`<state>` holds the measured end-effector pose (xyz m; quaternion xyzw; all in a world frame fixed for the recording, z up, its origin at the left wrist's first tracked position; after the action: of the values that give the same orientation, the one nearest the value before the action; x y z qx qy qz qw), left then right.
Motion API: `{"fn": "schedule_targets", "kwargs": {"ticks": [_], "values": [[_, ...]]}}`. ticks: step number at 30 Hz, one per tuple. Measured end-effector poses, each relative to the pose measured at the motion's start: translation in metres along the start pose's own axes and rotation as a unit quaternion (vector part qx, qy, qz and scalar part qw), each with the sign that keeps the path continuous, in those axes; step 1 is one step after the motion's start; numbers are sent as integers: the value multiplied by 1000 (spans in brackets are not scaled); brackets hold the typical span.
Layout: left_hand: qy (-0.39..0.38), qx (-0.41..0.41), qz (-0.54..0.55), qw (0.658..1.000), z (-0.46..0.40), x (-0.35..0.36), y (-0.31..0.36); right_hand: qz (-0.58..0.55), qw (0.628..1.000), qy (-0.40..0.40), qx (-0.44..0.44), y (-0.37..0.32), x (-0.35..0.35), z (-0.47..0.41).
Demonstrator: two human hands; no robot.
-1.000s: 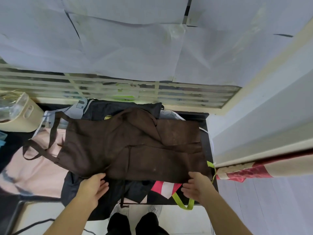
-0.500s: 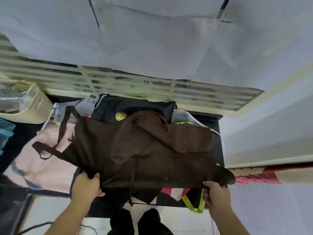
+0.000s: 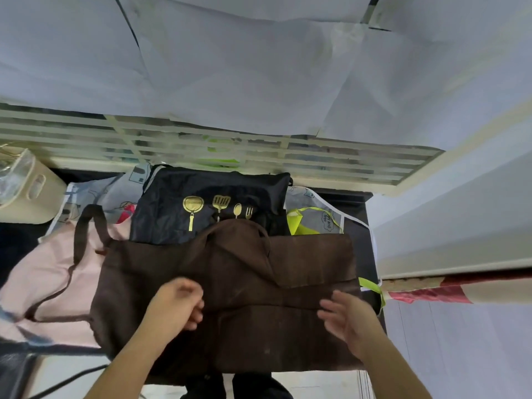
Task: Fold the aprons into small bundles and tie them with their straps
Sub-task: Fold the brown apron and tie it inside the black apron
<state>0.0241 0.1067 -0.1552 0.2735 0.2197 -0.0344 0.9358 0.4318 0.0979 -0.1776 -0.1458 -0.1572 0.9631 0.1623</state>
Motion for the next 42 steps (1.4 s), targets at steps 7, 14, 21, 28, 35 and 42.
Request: {"fn": "schedule_targets", "kwargs": {"ticks": [7, 14, 21, 28, 35, 42], "values": [[93, 244, -148, 954, -37, 15, 140, -89, 985, 145, -23, -64, 0, -42], [79, 300, -299, 903, -52, 39, 160, -47, 977, 167, -122, -92, -9, -50], [128, 249, -55, 959, -59, -20, 180, -234, 969, 24, -77, -136, -5, -37], [54, -22, 236, 970, -85, -9, 149, -288, 935, -112, -174, -210, 45, -6], [-16, 40, 129, 991, -79, 7, 173, -66, 981, -43, -176, -141, 61, -12], [-131, 71, 83, 985, -70, 31, 210, 23, 989, -28, -144, -75, 47, -8]]}}
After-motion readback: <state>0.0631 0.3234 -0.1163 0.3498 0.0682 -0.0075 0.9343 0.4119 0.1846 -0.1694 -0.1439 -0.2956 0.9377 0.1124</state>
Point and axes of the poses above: each hand's wrist, its own z-axis away from the middle knuckle, its own x-axis out of the palm, y = z × x, the point moved 10 cm from there along -z, towards the middle knuckle, and after that the axes turned 5 degrees about y, right-handed, at the moved point
